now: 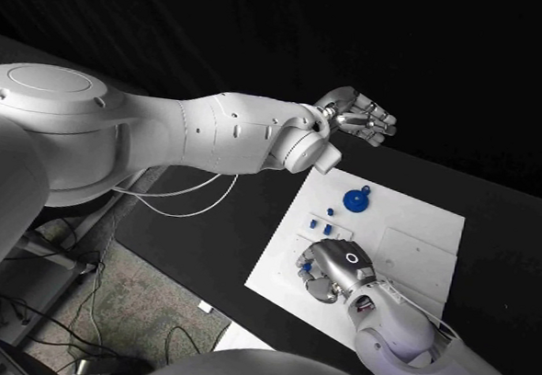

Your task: Assemble the parts on the task board

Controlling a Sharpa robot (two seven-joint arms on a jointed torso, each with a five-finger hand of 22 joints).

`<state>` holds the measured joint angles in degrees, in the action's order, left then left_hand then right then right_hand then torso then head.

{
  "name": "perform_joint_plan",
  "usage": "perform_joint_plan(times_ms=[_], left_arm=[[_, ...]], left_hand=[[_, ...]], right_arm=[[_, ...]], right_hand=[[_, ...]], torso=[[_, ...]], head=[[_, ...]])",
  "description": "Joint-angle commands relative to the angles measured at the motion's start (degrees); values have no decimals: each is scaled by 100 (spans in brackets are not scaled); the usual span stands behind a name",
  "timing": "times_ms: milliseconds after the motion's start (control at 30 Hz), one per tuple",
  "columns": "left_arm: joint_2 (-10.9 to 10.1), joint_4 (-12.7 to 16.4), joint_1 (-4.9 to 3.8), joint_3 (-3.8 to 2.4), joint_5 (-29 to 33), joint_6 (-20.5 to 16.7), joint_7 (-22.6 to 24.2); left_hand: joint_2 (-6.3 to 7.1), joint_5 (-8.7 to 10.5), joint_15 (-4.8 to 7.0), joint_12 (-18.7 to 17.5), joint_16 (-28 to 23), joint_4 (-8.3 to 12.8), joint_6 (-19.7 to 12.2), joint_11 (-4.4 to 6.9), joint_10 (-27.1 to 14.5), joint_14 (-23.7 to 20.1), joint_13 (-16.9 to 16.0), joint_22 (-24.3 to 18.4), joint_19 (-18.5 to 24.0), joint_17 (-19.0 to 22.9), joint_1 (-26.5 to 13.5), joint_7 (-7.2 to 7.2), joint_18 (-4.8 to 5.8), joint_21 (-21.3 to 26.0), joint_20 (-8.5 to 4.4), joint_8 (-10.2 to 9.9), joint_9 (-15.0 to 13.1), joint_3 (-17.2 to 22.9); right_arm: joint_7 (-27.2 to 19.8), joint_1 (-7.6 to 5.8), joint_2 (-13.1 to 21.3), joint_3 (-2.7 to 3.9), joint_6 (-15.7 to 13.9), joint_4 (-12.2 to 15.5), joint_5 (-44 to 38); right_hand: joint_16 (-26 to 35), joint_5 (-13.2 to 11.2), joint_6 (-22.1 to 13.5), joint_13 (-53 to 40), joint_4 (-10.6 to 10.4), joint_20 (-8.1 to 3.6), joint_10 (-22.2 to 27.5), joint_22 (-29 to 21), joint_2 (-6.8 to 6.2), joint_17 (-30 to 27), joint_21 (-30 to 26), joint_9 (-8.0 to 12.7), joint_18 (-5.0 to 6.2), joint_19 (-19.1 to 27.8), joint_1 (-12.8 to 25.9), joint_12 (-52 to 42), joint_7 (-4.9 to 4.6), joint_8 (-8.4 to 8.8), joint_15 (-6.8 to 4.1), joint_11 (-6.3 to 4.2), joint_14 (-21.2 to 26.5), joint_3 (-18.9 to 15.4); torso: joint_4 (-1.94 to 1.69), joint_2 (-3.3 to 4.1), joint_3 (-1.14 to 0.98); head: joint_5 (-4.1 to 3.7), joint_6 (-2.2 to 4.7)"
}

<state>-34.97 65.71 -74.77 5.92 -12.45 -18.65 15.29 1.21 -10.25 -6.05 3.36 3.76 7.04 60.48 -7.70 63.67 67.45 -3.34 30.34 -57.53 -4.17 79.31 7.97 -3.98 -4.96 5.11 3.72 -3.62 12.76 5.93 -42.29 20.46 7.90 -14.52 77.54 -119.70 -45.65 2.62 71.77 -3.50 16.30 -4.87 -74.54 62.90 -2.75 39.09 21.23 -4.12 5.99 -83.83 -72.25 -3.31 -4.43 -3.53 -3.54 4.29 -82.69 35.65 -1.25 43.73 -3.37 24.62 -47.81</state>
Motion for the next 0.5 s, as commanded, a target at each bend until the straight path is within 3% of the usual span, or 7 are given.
perform_joint_plan(times_ms=[33,500], left_arm=[[14,3,-8,-4,-12,78,30],[37,-15,-7,-4,-17,83,31]], left_hand=[[-14,32,-12,7,-8,1,-3,13,-39,25,4,7,40,-6,34,19,-27,7,-11,-10,4,-18],[-14,32,-12,7,-8,1,-3,13,-39,25,4,7,40,-6,34,19,-27,7,-11,-10,4,-18]], right_arm=[[14,6,-5,-2,-31,25,-58],[21,5,2,-6,33,26,-45]], right_hand=[[38,13,20,-7,-6,-39,-316,5,27,5,-29,-8,101,-204,-26,-17,-17,-17,-29,-285,9,42],[39,13,25,-7,-7,-41,-321,15,26,9,-36,-8,101,-210,-24,-16,-15,-16,-30,-286,4,45]], torso=[[-3,1,0],[2,-1,2]], head=[[1,-5],[5,-12]])
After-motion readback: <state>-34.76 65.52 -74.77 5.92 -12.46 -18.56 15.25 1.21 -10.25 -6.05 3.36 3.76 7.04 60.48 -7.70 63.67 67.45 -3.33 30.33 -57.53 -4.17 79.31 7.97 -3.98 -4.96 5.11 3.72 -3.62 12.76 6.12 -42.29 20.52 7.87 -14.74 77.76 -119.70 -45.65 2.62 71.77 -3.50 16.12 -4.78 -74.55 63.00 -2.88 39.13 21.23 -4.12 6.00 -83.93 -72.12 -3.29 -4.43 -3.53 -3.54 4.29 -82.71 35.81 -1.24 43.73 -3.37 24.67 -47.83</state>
